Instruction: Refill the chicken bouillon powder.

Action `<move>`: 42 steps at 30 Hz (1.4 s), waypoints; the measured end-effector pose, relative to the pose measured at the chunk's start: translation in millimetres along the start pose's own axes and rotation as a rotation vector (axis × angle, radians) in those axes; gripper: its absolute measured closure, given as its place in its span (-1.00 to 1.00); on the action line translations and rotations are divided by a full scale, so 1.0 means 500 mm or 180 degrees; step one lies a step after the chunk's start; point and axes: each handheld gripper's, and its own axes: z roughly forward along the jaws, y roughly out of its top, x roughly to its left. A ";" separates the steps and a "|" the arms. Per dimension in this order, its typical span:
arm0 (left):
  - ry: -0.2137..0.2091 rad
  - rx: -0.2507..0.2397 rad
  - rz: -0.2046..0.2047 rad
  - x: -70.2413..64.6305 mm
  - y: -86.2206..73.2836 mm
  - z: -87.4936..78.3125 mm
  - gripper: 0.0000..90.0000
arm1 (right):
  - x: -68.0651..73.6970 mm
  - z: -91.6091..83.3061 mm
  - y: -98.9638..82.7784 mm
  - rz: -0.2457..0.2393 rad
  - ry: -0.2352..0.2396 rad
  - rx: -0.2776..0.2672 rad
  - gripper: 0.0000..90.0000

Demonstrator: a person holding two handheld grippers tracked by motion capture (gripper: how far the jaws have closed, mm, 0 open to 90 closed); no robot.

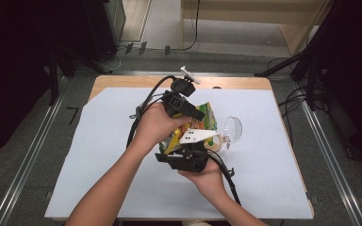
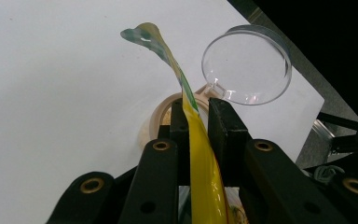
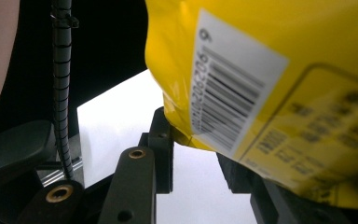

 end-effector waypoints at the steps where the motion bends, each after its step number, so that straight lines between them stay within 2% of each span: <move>1: -0.0005 -0.0001 0.0000 0.000 0.000 0.000 0.79 | 0.000 0.000 0.000 -0.0003 -0.0001 -0.0004 0.56; 14: -0.0038 0.0026 0.0013 -0.004 0.005 0.005 0.78 | -0.003 0.000 -0.001 0.0057 0.0030 -0.0003 0.58; 17: -0.0041 0.0020 -0.0017 -0.002 0.005 0.003 0.78 | -0.001 -0.002 0.001 0.0045 0.0031 -0.0010 0.58; 20: -0.0010 0.0027 0.0033 -0.007 0.004 0.002 0.78 | 0.000 -0.001 0.001 0.0033 0.0016 -0.0012 0.58; 28: -0.0017 0.0028 0.0030 -0.008 0.006 0.004 0.78 | 0.000 -0.001 0.001 0.0029 -0.0007 -0.0004 0.57; 31: 0.0009 0.0031 0.0047 -0.013 0.007 0.004 0.78 | 0.000 0.000 0.001 0.0005 -0.0027 -0.0010 0.52; 33: 0.0112 0.0022 0.0092 -0.019 0.006 0.003 0.78 | 0.000 0.001 0.001 -0.0001 -0.0016 -0.0023 0.52; 35: 0.0149 0.0019 0.0122 -0.022 0.006 -0.001 0.78 | 0.000 0.002 0.002 0.0010 -0.0007 -0.0030 0.57; 42: 0.0087 0.0010 0.0054 -0.009 0.002 -0.003 0.78 | 0.001 0.006 0.004 -0.0025 -0.0013 -0.0016 0.58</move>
